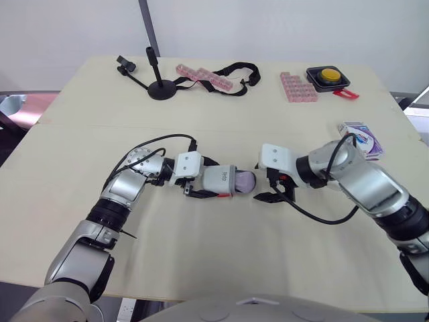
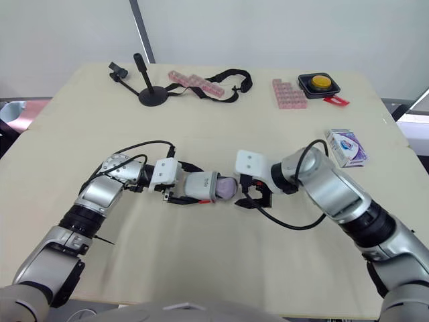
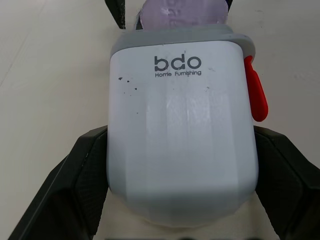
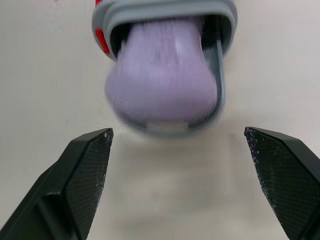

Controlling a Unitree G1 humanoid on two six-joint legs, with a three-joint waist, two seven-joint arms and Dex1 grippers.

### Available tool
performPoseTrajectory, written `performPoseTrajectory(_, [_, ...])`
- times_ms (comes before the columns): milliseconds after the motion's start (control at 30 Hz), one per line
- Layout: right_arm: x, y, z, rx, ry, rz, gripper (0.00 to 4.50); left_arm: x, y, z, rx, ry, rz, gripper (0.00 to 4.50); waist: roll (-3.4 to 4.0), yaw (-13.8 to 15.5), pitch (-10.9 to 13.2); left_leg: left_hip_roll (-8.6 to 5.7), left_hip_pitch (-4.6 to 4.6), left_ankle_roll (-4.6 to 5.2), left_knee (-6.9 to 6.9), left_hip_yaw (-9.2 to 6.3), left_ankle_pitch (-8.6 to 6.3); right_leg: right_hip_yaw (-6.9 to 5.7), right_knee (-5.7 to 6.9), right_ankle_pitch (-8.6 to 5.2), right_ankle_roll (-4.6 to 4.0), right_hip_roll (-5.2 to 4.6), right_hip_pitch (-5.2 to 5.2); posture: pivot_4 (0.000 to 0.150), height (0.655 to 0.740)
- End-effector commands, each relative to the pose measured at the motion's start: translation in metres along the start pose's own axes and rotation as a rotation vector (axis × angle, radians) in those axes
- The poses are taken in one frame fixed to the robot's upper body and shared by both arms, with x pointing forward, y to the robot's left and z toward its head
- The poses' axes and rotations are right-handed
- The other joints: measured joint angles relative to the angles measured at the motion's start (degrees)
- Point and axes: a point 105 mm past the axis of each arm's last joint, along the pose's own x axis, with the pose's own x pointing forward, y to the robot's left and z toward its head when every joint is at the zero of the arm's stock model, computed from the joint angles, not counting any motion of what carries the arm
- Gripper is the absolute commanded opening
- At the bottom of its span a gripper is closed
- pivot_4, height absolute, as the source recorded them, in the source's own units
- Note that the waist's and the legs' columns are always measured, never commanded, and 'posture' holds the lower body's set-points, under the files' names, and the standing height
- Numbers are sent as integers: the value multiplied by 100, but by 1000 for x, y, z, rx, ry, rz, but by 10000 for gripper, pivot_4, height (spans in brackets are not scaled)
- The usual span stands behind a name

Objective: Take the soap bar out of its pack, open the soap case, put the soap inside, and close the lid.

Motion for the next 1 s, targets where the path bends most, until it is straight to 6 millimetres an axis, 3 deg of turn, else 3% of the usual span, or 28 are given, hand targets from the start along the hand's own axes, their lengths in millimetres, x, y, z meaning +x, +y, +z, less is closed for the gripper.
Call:
performPoseTrajectory(33, [-12,4,-6,12,-9,-5,44879,-5,1,-2,1,17,8,34693,0,4,0,0,-1,0,1,0,0,1,-1,0,0,0,0,1500,7143])
performPoseTrajectory(133, [-15,0,-9,12,-66,-25,44879,-8,3,-2,1,20,14,34693,2,-15,0,1,-32,0,1,1,0,5,-8,0,0,2,0,1500,7143])
performPoseTrajectory(167, [-15,-4,-10,-1,-87,-51,42329,-8,4,-2,0,20,19,34693,3,-20,-1,2,-33,0,1,1,0,7,-9,0,0,2,0,1500,7143])
performPoseTrajectory(600, [8,1,2,-169,-255,-72,645,-9,7,3,-2,1,40,34693,5,-22,-1,2,-35,1,8,-1,0,-1,-7,0,0,4,-2,1500,7143])
performPoseTrajectory(1000, [23,-6,15,-249,-272,-93,233,-10,8,4,0,4,37,34693,6,-31,-1,2,-33,2,11,-4,1,-6,-5,0,0,1,-7,1500,7143])
